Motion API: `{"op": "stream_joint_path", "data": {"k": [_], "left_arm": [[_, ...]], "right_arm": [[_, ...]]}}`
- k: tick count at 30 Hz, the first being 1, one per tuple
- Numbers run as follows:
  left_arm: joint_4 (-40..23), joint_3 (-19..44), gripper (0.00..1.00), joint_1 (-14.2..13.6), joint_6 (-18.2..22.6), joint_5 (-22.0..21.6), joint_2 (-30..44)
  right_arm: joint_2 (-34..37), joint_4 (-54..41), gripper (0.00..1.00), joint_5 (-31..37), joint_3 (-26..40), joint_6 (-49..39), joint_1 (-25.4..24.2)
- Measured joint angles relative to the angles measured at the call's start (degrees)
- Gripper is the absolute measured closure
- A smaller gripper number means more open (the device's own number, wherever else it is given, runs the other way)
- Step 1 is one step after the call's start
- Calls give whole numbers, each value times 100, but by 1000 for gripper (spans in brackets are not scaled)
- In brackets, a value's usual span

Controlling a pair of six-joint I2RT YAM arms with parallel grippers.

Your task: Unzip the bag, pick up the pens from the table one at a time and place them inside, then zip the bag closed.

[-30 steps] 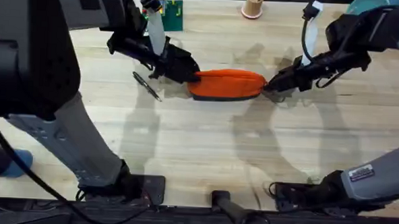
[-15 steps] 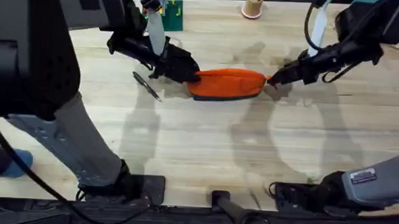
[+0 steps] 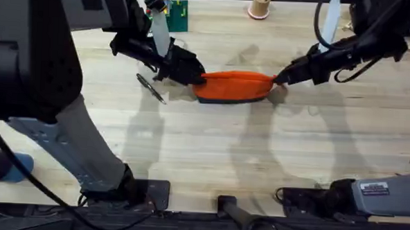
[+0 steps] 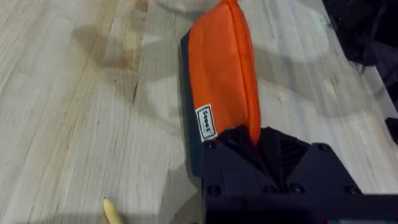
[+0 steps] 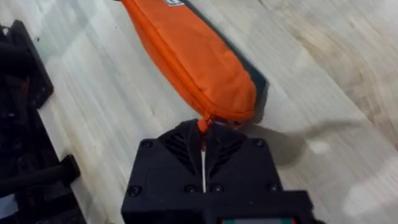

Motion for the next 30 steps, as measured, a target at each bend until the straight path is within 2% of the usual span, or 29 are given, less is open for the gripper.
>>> {"op": "stream_joint_path", "data": {"k": [14, 30], "left_arm": [[0, 0, 958, 0, 0, -2, 0], [26, 4, 958, 0, 0, 0, 0]], "right_arm": [[-31, 71, 972, 216, 182, 707, 770], [-31, 1317, 972, 470, 210, 2077, 1831]]}}
